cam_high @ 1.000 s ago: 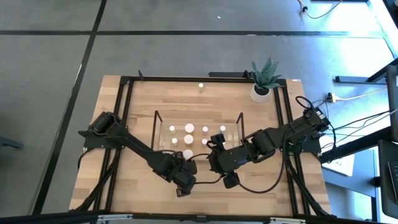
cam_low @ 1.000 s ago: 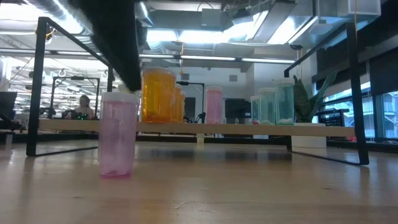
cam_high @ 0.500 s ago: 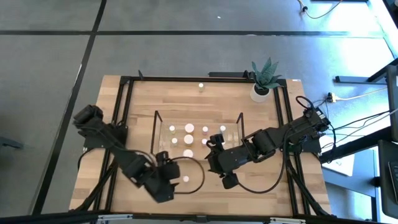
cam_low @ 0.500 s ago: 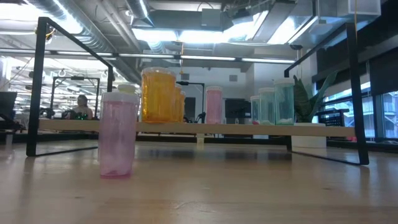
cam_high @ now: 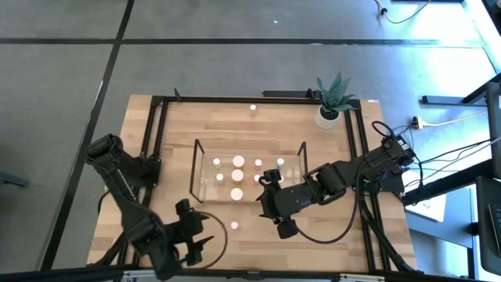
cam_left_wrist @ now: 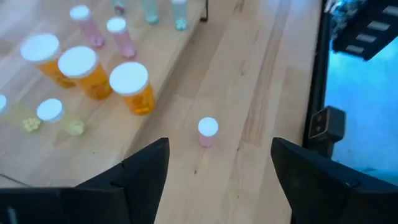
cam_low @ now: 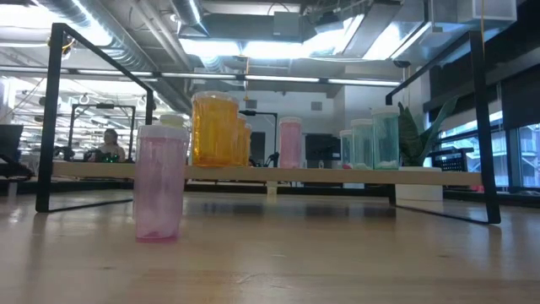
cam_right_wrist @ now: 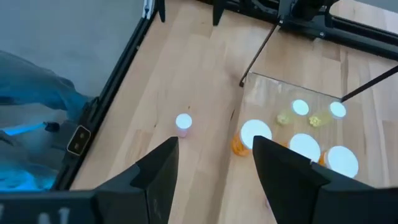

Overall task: Pick and place medicine bottles onto shelf by color
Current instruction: Put the pink pill bottle aligned with the pink pill bottle on the shelf, then put the yellow pill bottle aligned with the yellow pill bottle on the shelf

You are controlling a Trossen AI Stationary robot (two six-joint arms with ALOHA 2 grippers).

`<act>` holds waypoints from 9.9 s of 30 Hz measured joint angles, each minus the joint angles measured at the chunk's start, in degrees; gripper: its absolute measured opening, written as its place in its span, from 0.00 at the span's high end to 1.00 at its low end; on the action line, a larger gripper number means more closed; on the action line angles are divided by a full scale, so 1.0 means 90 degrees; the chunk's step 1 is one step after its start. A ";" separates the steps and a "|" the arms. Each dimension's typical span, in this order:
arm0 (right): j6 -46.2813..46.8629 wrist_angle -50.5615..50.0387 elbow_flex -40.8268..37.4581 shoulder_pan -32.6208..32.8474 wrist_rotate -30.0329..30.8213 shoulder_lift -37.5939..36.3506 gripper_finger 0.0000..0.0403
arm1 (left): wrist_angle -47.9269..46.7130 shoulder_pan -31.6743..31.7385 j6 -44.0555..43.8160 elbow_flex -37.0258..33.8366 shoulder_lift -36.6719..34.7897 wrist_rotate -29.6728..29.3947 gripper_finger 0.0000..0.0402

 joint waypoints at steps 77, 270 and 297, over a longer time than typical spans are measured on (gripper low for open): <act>-0.1698 0.2377 0.0000 -0.0395 -0.0715 0.3371 0.58 | -0.0032 -0.0588 -0.0323 -0.0005 0.0001 -0.0798 0.32; -0.0320 0.1302 -0.1916 -0.0937 0.0135 0.0372 0.45 | -0.0127 0.0044 -0.0145 -0.0005 0.0005 -0.0608 0.32; 0.0206 -0.2890 0.0418 -0.0554 0.2393 -0.0023 0.45 | -0.1575 0.3665 0.3105 0.0000 -0.2166 0.1130 0.32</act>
